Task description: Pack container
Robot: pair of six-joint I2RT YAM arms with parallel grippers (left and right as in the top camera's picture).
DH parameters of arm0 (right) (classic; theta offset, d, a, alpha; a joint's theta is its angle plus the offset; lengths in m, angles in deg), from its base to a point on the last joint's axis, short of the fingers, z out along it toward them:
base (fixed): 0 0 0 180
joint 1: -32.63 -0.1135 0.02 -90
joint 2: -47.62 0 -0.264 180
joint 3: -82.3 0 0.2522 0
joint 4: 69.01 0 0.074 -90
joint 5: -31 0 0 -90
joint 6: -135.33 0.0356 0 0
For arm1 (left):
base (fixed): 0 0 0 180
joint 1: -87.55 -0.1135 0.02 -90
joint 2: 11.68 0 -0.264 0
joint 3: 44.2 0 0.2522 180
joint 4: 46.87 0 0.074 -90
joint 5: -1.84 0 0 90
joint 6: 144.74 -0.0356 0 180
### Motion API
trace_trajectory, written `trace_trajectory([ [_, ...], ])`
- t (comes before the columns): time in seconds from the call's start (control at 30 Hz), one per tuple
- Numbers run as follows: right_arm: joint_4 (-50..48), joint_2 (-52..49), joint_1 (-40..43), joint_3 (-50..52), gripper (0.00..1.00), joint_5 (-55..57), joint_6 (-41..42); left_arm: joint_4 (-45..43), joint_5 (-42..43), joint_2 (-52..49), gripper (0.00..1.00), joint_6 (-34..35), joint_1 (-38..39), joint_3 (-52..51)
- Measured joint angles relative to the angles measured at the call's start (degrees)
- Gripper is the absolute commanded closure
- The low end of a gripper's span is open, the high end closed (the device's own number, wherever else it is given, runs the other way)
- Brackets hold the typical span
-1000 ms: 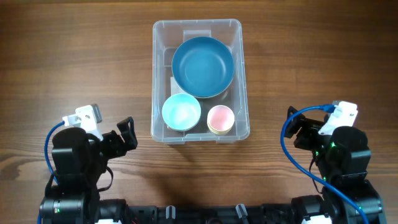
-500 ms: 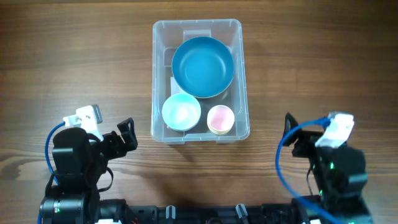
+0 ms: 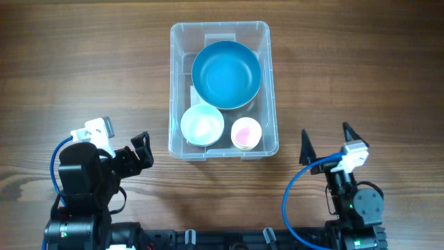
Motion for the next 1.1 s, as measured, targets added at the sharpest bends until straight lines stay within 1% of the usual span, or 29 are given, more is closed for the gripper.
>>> trace_trajectory([
  [0.03,1.84,-0.02,0.00,0.09,0.00,-1.18,-0.37,-0.02,-0.02,0.00,0.00,0.00,0.00,0.00],
  [0.17,1.86,-0.07,0.00,0.09,0.00,-2.84,-0.39,-0.02,0.00,0.00,0.00,0.00,0.00,0.00],
  [0.53,1.86,-0.09,0.00,0.09,0.00,-3.06,-0.39,-0.02,0.00,0.00,0.00,0.00,0.00,0.00],
  [0.6,1.86,-0.09,0.00,0.09,0.00,-3.06,-0.39,1.44,-0.26,0.61,0.00,-0.13,0.15,0.00],
  [0.7,1.84,-0.13,0.00,0.09,0.00,-3.06,-0.39,2.99,-0.74,4.94,0.00,-0.72,0.72,-0.57],
  [0.77,1.81,-0.35,0.00,0.09,0.00,-3.08,-0.39,0.85,-0.98,11.61,0.00,-1.38,0.72,-4.94],
  [0.8,1.88,-0.42,0.00,0.09,0.00,-3.08,-0.39,0.28,-1.09,16.61,0.00,-1.40,0.72,-9.14],
  [0.9,1.84,-0.52,0.00,0.09,0.00,-3.10,-0.39,-6.38,-1.22,26.88,0.00,-1.57,0.72,-19.45],
  [0.93,1.86,-0.52,0.00,0.09,0.00,-3.23,-0.42,-12.24,-1.38,30.38,0.00,-1.60,0.72,-24.06],
  [0.97,1.90,-0.50,0.00,0.09,0.00,-3.34,-0.42,-19.12,-1.46,31.78,0.00,-1.79,0.72,-27.52],
  [1.0,1.86,-0.57,0.00,0.09,0.00,-3.48,-0.42,-23.02,-1.40,32.17,0.00,-1.86,0.72,-29.09],
  [1.03,1.88,-0.57,0.00,0.09,0.00,-3.50,-0.42,-29.64,-1.51,32.52,0.00,-2.40,0.72,-32.15],
  [1.1,1.88,-0.57,0.00,0.09,0.00,-3.50,-0.42,-39.50,-1.36,32.68,0.00,-4.42,1.14,-37.05],
])
